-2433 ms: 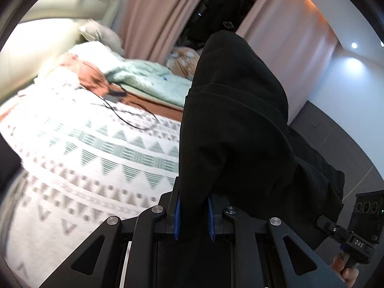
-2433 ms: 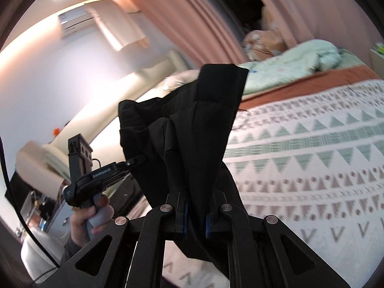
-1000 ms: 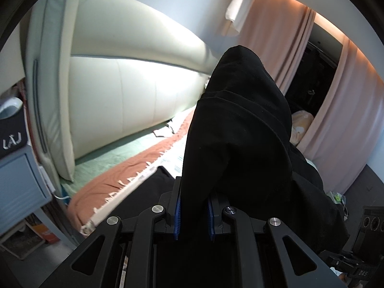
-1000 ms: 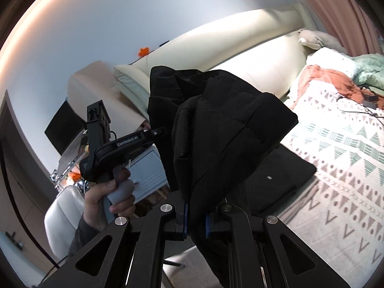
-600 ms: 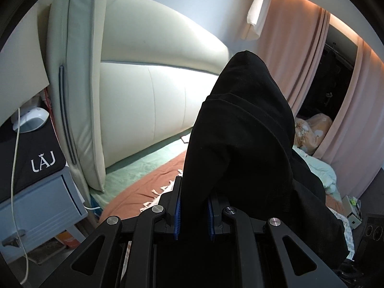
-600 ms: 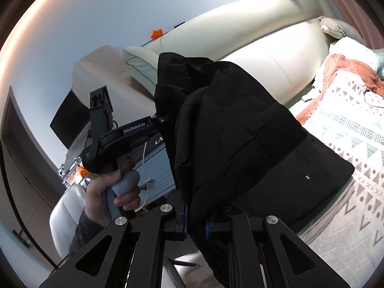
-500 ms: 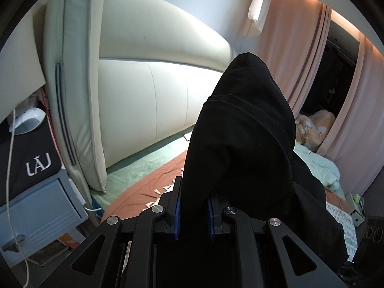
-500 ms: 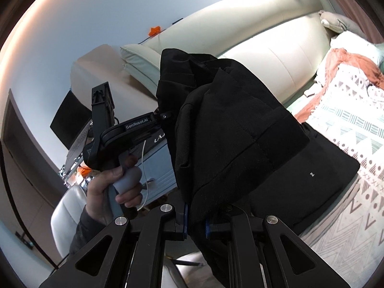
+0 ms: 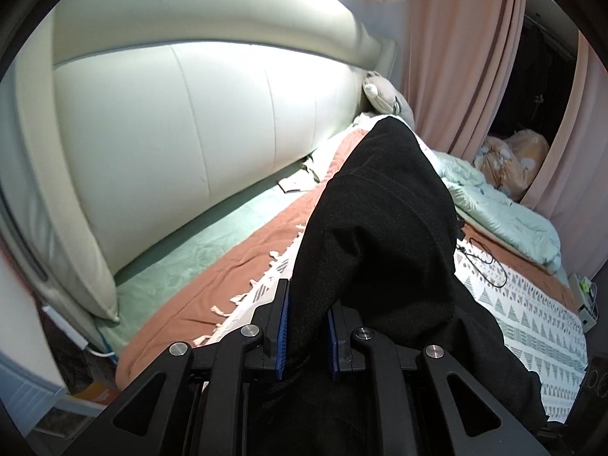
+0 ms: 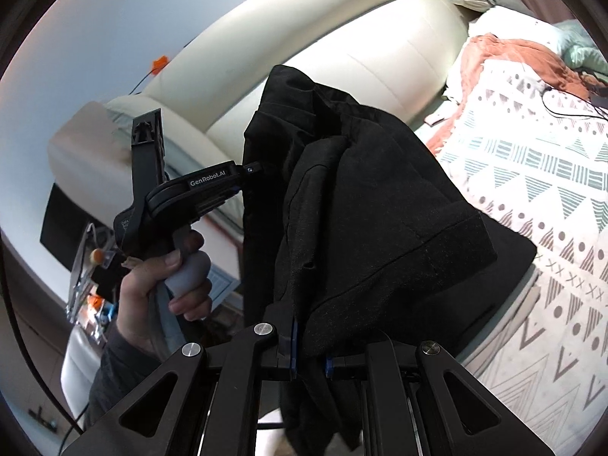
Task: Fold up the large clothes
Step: 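Carry the lifted black shirt with both tools toward the clothes stack by the headboard, then lower the black shirt onto the folded clothes stack with both tools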
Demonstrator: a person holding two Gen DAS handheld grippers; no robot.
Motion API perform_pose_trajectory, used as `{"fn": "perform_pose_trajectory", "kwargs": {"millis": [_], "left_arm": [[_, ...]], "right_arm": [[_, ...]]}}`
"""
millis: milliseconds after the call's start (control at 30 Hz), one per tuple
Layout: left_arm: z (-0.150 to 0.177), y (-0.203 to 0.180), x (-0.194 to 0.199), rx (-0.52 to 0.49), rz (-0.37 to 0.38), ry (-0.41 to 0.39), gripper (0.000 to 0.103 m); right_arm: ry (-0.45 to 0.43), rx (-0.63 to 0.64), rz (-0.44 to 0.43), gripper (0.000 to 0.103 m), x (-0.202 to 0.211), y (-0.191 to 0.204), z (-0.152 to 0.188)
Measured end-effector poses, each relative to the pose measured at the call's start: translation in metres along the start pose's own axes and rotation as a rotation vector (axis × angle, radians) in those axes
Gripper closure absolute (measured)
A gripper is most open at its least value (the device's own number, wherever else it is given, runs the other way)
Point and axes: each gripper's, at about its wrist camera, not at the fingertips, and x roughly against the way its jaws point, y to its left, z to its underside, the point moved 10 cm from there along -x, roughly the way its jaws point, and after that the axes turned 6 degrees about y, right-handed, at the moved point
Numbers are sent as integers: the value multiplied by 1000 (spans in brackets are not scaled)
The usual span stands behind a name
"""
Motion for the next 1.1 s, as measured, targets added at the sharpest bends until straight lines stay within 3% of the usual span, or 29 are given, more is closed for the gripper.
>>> {"fn": "perform_pose_trajectory", "kwargs": {"millis": [167, 267, 333, 400, 500, 567, 633, 667, 933, 1100], "left_arm": [[-3, -14, -52, -33, -30, 55, 87], [7, -15, -85, -84, -86, 116, 84], [13, -5, -93, -74, -142, 131, 77], [18, 8, -91, -33, -162, 124, 77], [32, 30, -77, -3, -155, 143, 72], [42, 41, -59, 7, -165, 121, 47], [56, 59, -34, 43, -171, 82, 30], [63, 68, -24, 62, -164, 69, 27], [126, 116, 34, 174, -136, 48, 23], [155, 134, 45, 273, -110, 40, 13]], "right_arm": [[3, -72, 13, 92, -11, -51, -6], [23, -121, 32, 93, -24, -84, -3], [54, -159, 54, 93, -39, -109, 4], [82, -195, 96, 93, -54, -135, 13], [97, -221, 117, 93, -61, -157, 19], [100, -218, 117, 93, -63, -160, 21], [100, -204, 129, 93, -63, -157, 21], [98, -200, 134, 93, -64, -155, 21], [108, -193, 166, 93, -68, -158, 20], [114, -197, 174, 92, -68, -159, 21]]}}
